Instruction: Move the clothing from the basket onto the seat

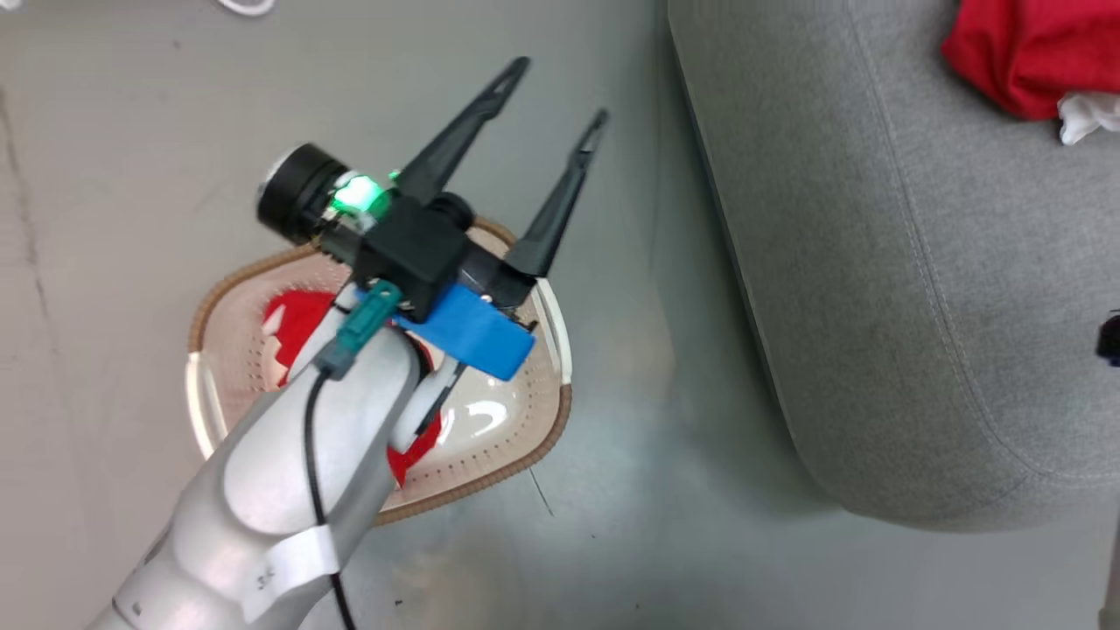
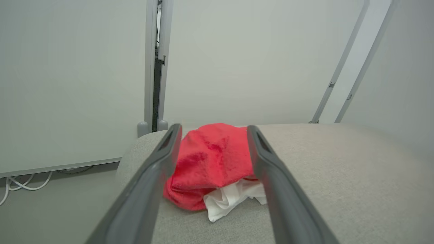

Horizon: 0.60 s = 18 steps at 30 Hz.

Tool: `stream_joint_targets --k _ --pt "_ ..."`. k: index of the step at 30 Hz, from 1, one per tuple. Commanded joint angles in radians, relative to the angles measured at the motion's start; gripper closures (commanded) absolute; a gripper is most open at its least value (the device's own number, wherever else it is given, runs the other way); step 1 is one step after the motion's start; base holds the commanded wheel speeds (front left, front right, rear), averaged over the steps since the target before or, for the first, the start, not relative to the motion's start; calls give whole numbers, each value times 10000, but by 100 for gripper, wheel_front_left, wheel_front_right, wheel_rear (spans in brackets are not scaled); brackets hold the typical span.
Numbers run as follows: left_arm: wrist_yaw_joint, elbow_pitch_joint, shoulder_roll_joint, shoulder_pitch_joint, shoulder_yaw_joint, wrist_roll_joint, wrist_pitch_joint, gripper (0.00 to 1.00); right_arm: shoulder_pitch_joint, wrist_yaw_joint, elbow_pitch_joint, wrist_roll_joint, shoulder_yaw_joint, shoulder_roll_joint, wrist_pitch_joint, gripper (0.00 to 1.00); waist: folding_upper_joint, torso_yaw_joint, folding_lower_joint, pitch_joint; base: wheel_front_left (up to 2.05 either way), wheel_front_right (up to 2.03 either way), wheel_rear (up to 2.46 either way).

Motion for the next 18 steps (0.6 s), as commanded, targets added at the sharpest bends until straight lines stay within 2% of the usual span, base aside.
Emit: stream_joint_targets --k 1,9,18 --pt "62 -93 20 215 225 2 -46 0 214 -3 -153 18 189 62 -6 0 0 245 1 -523 0 0 0" --pt "186 -534 -189 1516 2231 235 -47 0 694 -1 -912 -122 2026 330 -6 0 0 953 1 -1568 0 0 0" --pt "-160 -698 -600 2974 4254 732 -47 0 1009 -1 -915 -166 3548 469 -6 0 0 1658 1 -2468 0 0 0"
